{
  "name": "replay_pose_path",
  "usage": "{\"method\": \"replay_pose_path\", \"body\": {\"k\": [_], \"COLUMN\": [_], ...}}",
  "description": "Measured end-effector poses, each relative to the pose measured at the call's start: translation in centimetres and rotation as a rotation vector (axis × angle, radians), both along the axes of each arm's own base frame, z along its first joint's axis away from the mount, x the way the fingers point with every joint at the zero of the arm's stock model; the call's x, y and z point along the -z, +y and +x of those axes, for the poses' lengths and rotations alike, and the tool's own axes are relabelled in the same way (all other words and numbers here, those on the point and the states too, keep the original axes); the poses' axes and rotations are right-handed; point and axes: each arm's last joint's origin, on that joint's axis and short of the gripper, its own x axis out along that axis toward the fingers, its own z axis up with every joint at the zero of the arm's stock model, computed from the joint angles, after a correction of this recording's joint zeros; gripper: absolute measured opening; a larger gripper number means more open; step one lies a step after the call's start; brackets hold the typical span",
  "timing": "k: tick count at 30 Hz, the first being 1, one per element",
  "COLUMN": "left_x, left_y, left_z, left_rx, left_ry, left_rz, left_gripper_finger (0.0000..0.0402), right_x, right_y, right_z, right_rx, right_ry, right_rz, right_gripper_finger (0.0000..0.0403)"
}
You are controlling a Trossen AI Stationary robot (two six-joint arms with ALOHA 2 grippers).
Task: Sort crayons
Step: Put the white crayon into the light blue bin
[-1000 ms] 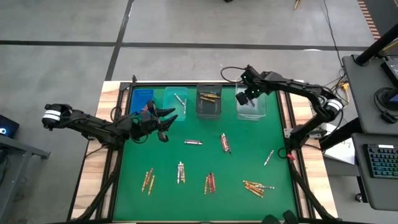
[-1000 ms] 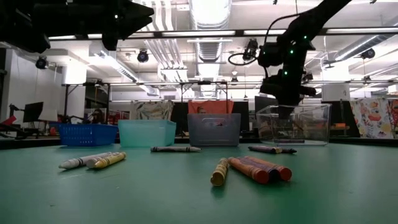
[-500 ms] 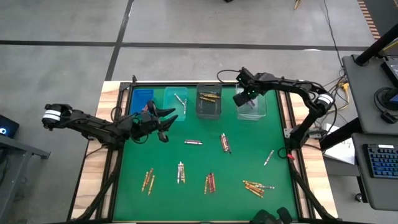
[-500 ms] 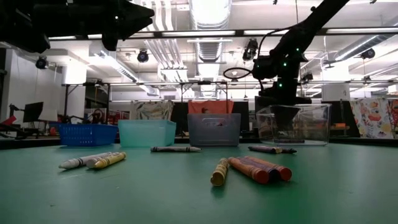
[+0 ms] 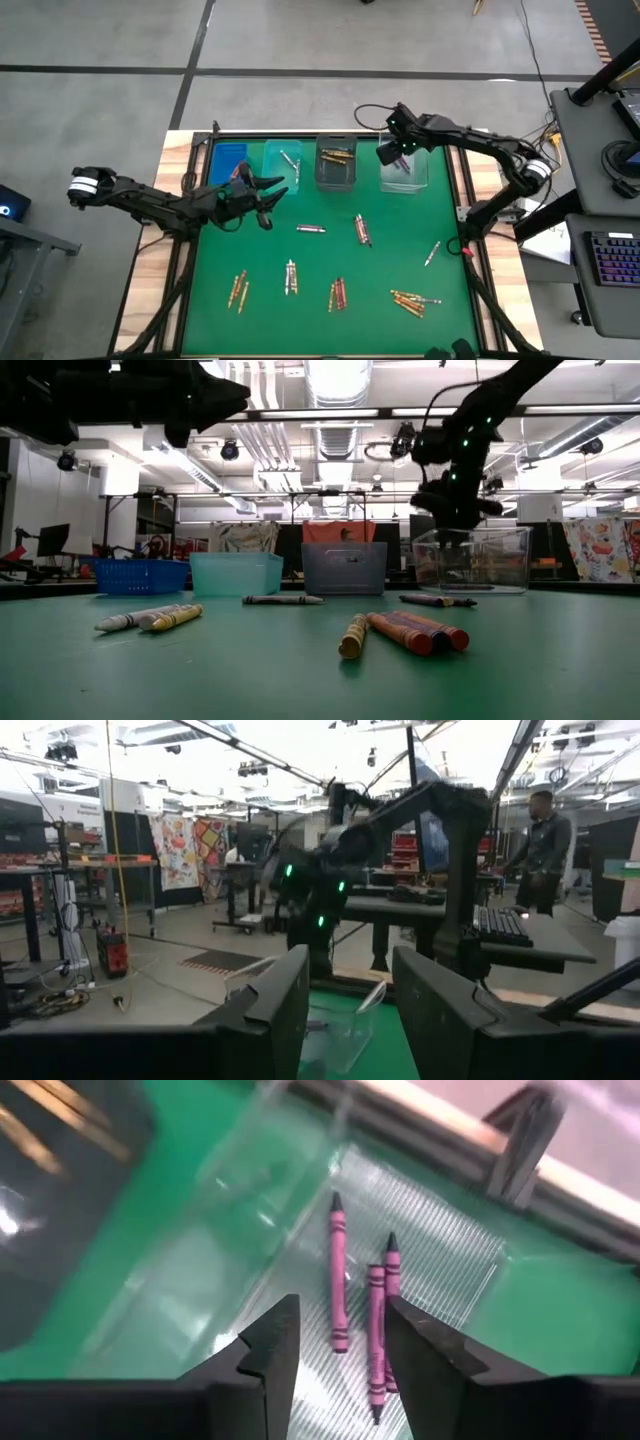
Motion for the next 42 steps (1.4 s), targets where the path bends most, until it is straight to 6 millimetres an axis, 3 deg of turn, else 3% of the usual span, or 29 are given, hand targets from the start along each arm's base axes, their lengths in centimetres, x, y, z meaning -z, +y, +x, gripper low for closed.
{"method": "replay_pose_path", "body": {"k": [10, 18, 25, 33, 36, 42], "left_x": [2.6, 3.6, 2.8, 2.3, 2.4, 2.4], "left_y": [0.0, 0.0, -0.1, -0.1, -0.1, -0.1], "left_z": [0.3, 0.2, 0.6, 0.8, 0.8, 0.8], "left_rx": [0.017, 0.016, 0.019, 0.020, 0.020, 0.020], "left_ry": [0.231, 0.306, 0.280, 0.269, 0.270, 0.270], "left_rz": [-0.108, -0.172, -0.173, -0.173, -0.173, -0.173], "left_gripper_finger": [0.0129, 0.0129, 0.0129, 0.0129, 0.0129, 0.0129], "right_x": [-5.1, -6.6, -5.6, -2.8, -1.6, 0.6], "right_y": [5.4, 11.3, 16.1, 20.8, 22.4, 24.9], "right_z": [0.8, 2.8, 5.2, 6.7, 6.6, 4.3], "right_rx": [-0.121, -0.264, -0.365, -0.445, -0.543, -0.740], "right_ry": [-0.173, -0.280, -0.301, -0.192, -0.094, 0.283], "right_rz": [-0.106, -0.080, 0.005, 0.165, 0.262, 0.366], "right_gripper_finger": [0.0123, 0.0123, 0.0123, 0.0121, 0.0121, 0.0121]}}
